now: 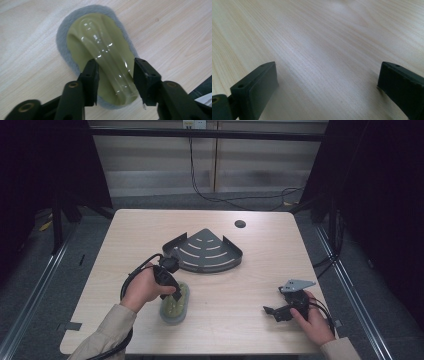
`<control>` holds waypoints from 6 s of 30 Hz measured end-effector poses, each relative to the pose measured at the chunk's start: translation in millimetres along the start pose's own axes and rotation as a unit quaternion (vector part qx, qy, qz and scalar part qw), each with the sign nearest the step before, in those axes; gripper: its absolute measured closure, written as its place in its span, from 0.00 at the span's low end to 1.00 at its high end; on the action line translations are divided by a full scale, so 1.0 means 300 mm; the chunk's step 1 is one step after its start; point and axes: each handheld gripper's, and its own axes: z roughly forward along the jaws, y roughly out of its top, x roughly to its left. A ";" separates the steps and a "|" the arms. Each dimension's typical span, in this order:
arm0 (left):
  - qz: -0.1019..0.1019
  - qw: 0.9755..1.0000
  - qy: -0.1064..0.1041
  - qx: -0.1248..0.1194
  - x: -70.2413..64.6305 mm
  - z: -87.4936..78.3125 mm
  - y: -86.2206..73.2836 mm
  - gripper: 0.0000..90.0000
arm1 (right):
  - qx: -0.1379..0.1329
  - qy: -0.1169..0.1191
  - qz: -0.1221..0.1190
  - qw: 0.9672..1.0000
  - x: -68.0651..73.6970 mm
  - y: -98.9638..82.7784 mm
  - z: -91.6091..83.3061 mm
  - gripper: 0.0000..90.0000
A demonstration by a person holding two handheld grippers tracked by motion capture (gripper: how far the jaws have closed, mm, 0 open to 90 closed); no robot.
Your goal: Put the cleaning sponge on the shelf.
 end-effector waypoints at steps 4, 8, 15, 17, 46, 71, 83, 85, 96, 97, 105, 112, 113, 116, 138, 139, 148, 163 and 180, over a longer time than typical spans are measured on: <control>0.003 1.000 -0.001 0.002 0.006 -0.005 -0.002 0.75 | 0.000 0.000 0.000 1.000 0.000 0.000 0.000 0.02; 0.016 1.000 0.007 -0.003 0.012 -0.016 -0.004 0.80 | 0.000 0.000 0.000 1.000 0.000 0.000 0.000 0.02; 0.027 0.999 0.014 -0.021 0.024 -0.049 -0.006 0.80 | 0.000 0.000 0.000 1.000 0.000 0.000 0.000 0.02; 0.033 0.999 0.016 -0.020 0.025 -0.057 -0.006 0.80 | 0.000 0.000 0.000 1.000 0.000 0.000 0.000 0.02; 0.050 0.998 0.036 -0.034 0.093 -0.225 0.051 0.80 | -0.001 0.000 0.000 1.000 0.000 0.000 0.001 0.02; 0.057 0.997 0.038 -0.034 0.126 -0.249 0.157 0.80 | -0.001 0.000 0.000 1.000 0.000 0.000 0.001 0.02; 0.064 0.996 0.038 -0.039 0.135 -0.257 0.217 0.80 | -0.001 0.000 0.000 1.000 0.000 0.000 0.001 0.02; 0.067 0.996 0.038 -0.037 0.138 -0.256 0.226 0.80 | -0.001 0.000 0.000 1.000 0.000 0.000 0.001 0.02; 0.070 0.996 0.041 -0.043 0.151 -0.268 0.272 0.80 | -0.001 0.000 0.000 1.000 -0.001 0.000 0.001 0.02; 0.067 0.996 0.043 -0.044 0.150 -0.269 0.279 0.80 | -0.001 0.000 0.000 1.000 0.000 0.000 0.001 0.02; 0.076 0.995 0.042 -0.045 0.149 -0.261 0.332 0.80 | -0.001 0.001 0.000 1.000 0.000 0.000 0.001 0.02; 0.078 0.995 0.040 -0.040 0.152 -0.258 0.377 0.80 | -0.001 0.001 -0.001 1.000 -0.001 0.000 0.000 0.02; 0.079 0.995 0.042 -0.042 0.151 -0.257 0.382 0.80 | 0.000 0.001 -0.001 1.000 -0.001 0.000 0.000 0.02; 0.079 0.995 0.041 -0.042 0.152 -0.255 0.392 0.80 | -0.001 0.001 -0.001 1.000 -0.001 0.000 0.000 0.02; 0.088 0.994 0.049 -0.034 0.180 -0.217 0.495 0.80 | -0.001 0.001 -0.001 1.000 -0.001 0.001 0.000 0.02; 0.091 0.994 0.049 -0.032 0.184 -0.216 0.499 0.80 | -0.001 0.001 -0.001 1.000 -0.001 0.001 0.000 0.02; 0.089 0.994 0.052 -0.035 0.209 -0.195 0.521 0.80 | -0.001 0.000 -0.001 1.000 -0.001 0.001 0.000 0.02; 0.093 0.994 0.046 -0.033 0.237 -0.129 0.555 0.80 | -0.001 0.000 -0.001 1.000 -0.001 0.000 0.000 0.02; 0.077 0.996 0.042 -0.028 0.277 -0.052 0.554 0.80 | 0.000 0.001 0.000 1.000 -0.001 0.000 0.000 0.02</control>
